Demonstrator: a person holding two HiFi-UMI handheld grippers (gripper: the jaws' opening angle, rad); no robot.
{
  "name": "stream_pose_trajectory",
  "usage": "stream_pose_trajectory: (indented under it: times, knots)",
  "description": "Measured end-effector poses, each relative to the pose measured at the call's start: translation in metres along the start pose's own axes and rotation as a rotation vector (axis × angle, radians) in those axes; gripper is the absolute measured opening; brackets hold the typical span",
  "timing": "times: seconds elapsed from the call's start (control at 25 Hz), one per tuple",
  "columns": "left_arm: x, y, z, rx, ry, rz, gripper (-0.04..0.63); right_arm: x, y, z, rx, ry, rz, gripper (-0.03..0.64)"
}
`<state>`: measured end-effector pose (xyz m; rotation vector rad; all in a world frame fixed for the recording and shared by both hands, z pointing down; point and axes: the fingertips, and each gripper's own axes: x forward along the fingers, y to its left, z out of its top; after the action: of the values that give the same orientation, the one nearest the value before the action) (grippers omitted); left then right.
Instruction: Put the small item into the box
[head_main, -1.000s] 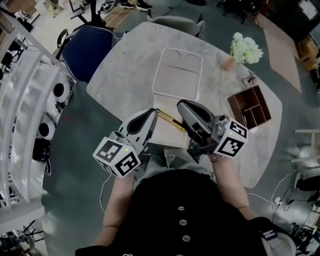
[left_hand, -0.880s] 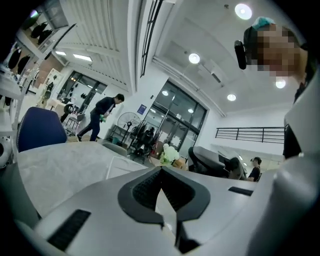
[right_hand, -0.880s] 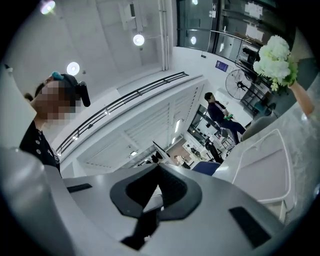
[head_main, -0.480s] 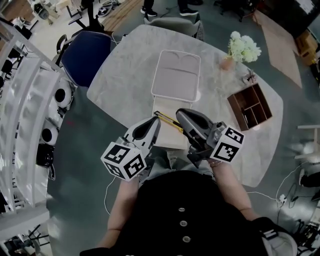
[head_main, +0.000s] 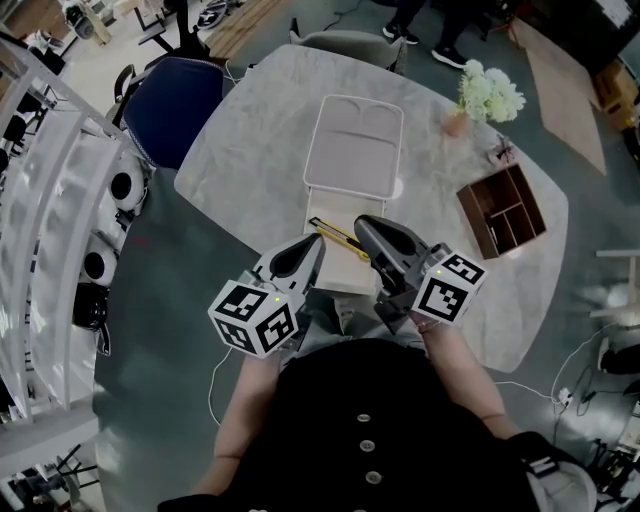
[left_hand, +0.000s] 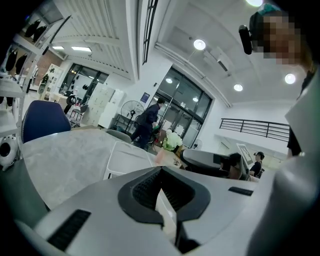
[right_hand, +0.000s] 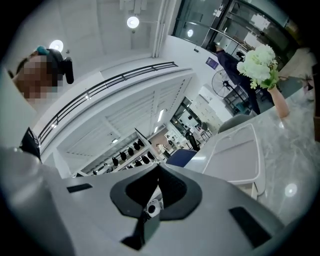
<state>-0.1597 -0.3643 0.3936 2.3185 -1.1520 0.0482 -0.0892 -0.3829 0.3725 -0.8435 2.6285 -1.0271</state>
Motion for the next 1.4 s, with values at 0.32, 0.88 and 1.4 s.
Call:
stream_pose_trajectory:
  times: [0.32, 0.88, 1.4]
  knots:
    - [0.000, 0.002, -0.009, 0.000, 0.037, 0.014, 0.017, 0.000, 0.004, -0.005, -0.042, 0.021, 0.014, 0.002]
    - [0.000, 0.003, -0.015, -0.008, 0.073, 0.014, 0.017, 0.003, 0.006, -0.016, -0.068, 0.092, 0.028, 0.002]
    - [0.001, 0.002, -0.019, -0.009, 0.095, 0.007, 0.017, 0.004, 0.004, -0.023, -0.055, 0.120, 0.038, 0.002]
